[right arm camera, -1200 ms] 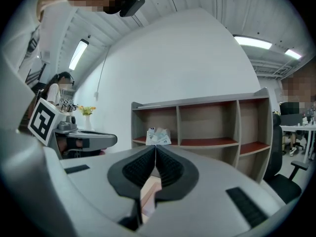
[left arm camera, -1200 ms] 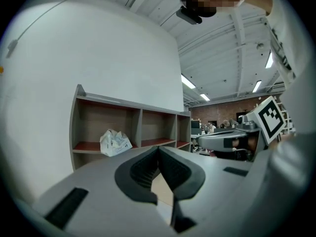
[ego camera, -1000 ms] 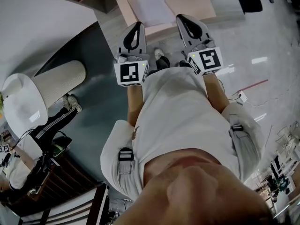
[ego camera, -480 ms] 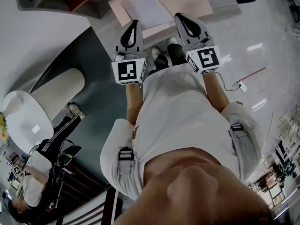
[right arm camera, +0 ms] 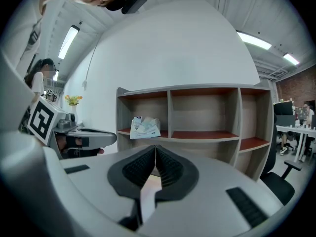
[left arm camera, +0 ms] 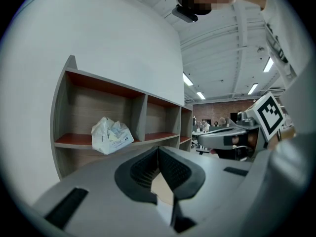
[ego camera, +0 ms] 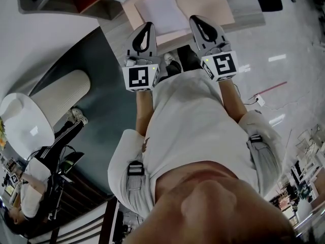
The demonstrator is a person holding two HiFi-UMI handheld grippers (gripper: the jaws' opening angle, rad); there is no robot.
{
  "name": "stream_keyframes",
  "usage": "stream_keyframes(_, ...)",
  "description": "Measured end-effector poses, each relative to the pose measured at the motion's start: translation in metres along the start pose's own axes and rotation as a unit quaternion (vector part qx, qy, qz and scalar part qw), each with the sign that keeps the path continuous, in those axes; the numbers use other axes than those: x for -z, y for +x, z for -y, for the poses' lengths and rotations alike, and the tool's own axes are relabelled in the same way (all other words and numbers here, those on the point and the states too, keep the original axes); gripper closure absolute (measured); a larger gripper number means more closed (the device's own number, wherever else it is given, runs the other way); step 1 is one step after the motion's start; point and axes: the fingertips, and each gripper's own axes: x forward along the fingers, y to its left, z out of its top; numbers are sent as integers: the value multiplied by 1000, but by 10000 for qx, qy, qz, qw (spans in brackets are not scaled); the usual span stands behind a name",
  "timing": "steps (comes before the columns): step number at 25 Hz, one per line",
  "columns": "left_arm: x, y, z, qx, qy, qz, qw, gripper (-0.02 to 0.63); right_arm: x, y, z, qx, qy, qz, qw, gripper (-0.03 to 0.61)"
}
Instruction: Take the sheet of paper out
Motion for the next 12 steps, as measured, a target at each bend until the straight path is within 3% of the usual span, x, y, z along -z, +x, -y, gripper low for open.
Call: stream_keyframes(12, 15, 37, -5, -211, 102, -226, 9995, 591, 10, 41, 27, -502, 27, -98, 9987, 557)
